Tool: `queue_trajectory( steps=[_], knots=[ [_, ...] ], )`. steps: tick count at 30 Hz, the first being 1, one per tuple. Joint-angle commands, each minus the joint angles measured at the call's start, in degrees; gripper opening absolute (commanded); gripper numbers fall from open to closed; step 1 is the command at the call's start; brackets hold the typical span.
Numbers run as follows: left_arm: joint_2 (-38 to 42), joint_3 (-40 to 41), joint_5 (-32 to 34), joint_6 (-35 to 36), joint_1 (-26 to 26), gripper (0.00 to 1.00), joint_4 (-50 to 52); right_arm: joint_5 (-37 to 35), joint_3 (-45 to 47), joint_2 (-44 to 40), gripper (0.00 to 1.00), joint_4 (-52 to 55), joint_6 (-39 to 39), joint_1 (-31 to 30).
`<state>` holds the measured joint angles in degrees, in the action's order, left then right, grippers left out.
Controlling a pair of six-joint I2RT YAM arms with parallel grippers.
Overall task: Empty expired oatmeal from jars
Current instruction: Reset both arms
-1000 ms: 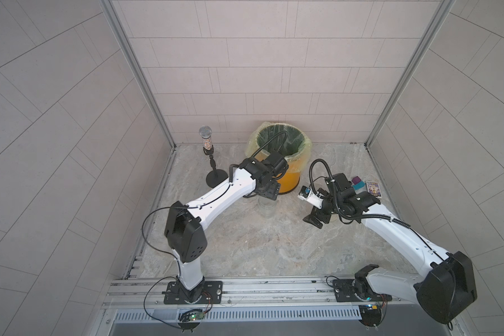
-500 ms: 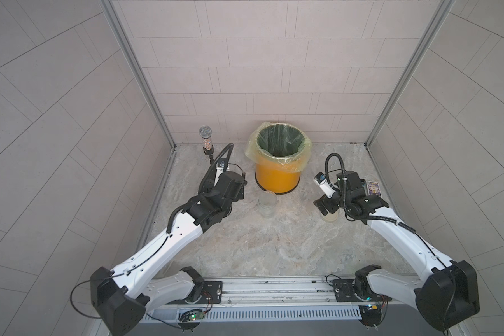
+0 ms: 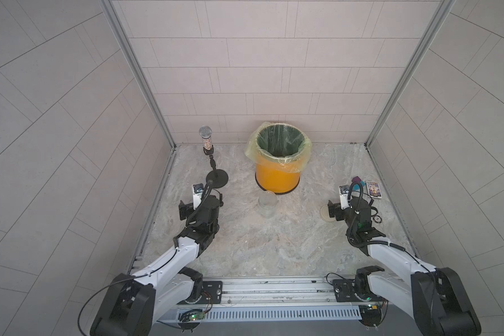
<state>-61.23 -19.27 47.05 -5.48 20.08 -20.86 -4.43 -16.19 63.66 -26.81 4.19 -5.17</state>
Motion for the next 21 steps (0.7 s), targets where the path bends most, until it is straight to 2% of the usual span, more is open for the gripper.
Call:
queue_trajectory(
  steps=[1,4,7,10,12,14,15,17,18,19,21],
  knots=[
    [-6.38,2.08,-1.71,1.33,-2.57,1.0,-18.1,-4.92,-0.93,7.06,0.99,-15.01,-3.18,1.12],
    [-14.46,2.26,-1.39,3.39,-3.81,1.0,-28.26,-7.69,-1.46,14.39,1.0,-22.46,-5.56,2.09],
    [-19.29,3.66,-5.99,7.56,-5.2,1.0,-37.08,-6.76,-5.17,15.2,0.99,-15.67,-6.99,2.47],
    [-23.4,3.07,-11.5,8.3,-7.86,1.0,-39.98,-8.03,-3.04,22.46,0.99,-27.71,-8.1,2.44],
    [-26.72,3.72,-14.95,6.28,-9.69,1.0,-43.57,-6.51,-1.06,27.75,1.0,-37.73,-7.05,2.36],
    [-32.61,4.44,-19.64,8.76,-10.32,1.0,-51.9,-3.83,-0.21,25.9,0.99,-36.07,-5.59,1.8],
    [-33.51,3.71,-19.76,9.85,-10.09,1.0,-51.95,-4.36,-0.59,25.85,0.99,-35.26,-5.64,1.79],
    [-28.89,0.91,-22.57,7.96,-10.66,1.0,-39.19,-10.79,-3.31,27.24,0.99,-32.4,-7.89,1.8],
    [-27.9,-0.46,-23.52,7.89,-10.91,1.0,-35.46,-11.18,-4.39,26.1,0.99,-28.5,-8.74,2.04],
    [-27.74,-0.73,-24.21,7.63,-11.31,1.0,-34.57,-11.13,-5.21,25.39,0.99,-25.5,-9.09,2.05],
    [-29.52,0.2,-24.5,7.8,-11.44,1.0,-39.31,-11.04,-4.65,26.11,0.99,-27.86,-9.11,2.09]
  ],
)
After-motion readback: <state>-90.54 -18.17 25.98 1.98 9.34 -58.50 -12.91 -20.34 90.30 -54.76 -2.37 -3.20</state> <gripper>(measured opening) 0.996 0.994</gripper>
